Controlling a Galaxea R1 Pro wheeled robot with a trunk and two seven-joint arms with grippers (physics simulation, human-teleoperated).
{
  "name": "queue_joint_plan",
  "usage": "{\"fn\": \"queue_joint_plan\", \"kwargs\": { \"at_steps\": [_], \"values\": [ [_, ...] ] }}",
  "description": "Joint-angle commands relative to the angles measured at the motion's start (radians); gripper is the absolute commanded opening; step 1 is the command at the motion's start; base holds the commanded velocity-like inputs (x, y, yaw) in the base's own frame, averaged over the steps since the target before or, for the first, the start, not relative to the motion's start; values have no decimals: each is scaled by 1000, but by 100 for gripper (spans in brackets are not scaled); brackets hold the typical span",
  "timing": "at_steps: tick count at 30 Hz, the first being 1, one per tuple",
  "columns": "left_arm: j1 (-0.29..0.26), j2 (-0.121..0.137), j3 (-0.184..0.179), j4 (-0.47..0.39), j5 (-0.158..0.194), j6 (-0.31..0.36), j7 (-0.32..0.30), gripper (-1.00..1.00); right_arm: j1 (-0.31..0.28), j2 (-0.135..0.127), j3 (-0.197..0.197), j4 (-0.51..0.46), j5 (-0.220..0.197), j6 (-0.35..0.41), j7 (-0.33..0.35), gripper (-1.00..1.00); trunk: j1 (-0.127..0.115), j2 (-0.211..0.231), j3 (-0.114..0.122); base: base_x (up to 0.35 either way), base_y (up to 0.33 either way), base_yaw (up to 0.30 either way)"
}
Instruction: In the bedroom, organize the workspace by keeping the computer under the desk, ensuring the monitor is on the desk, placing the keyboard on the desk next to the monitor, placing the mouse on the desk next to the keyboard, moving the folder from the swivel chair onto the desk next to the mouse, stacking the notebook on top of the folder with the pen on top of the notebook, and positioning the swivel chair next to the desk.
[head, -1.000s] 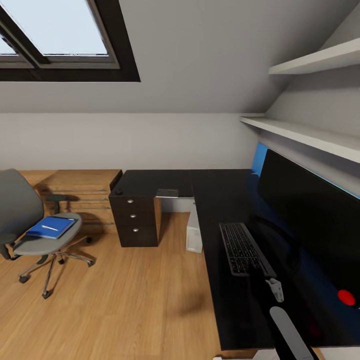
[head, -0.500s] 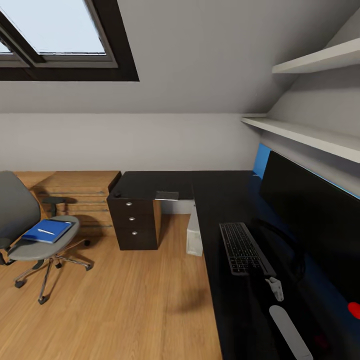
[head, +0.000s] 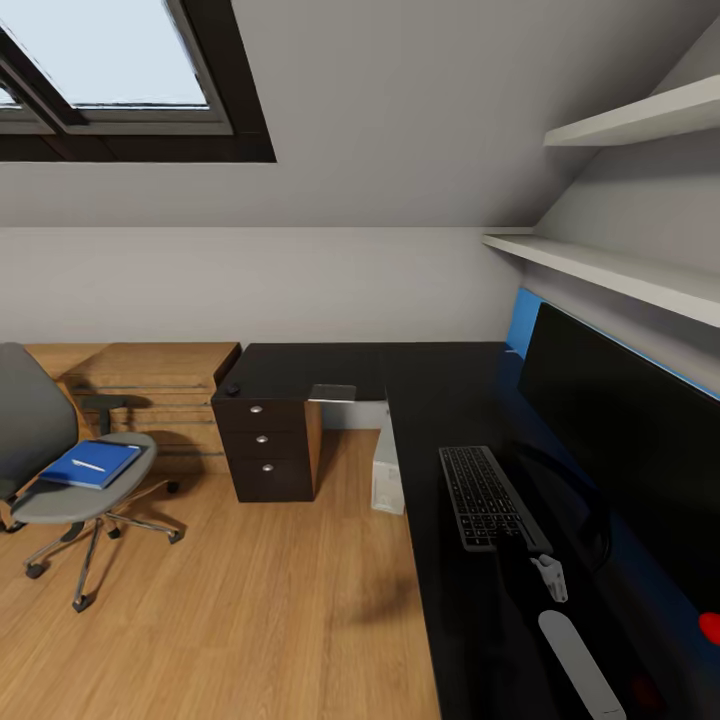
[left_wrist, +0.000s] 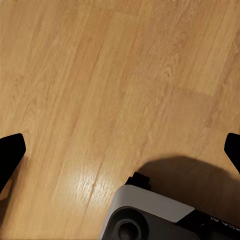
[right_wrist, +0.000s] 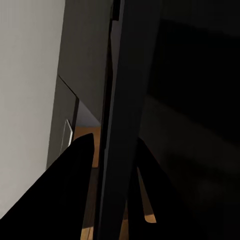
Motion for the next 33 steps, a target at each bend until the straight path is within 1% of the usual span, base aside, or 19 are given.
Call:
{"fn": "queue_joint_plan", "kwargs": {
  "at_steps": [1,8,18,30,33],
  "values": [
    [-1,1,-5,-2,1,6,8,100,-1,-1,2,-2,-10,-5,-4,-100,0,-1,-2,158,0,0],
    [-1,1,-7,-2,1,6,8,100,0,-1,1,-2,-10,-5,-4,-100,0,-1,-2,76,0,0],
    [-1,1,-5,-1,2,6,8,100,-1,-1,1,-3,-10,-5,-4,-100,0,-1,-2,3,-95,0],
    [-1,1,-5,-1,3,6,8,100,-1,-1,1,-3,-10,-4,-6,-100,0,-1,-2,0,-9,0],
    [-1,1,-5,-1,3,6,8,100,0,-2,1,-3,-10,-4,-18,-100,0,-1,-2,0,0,0]
  ]
}}
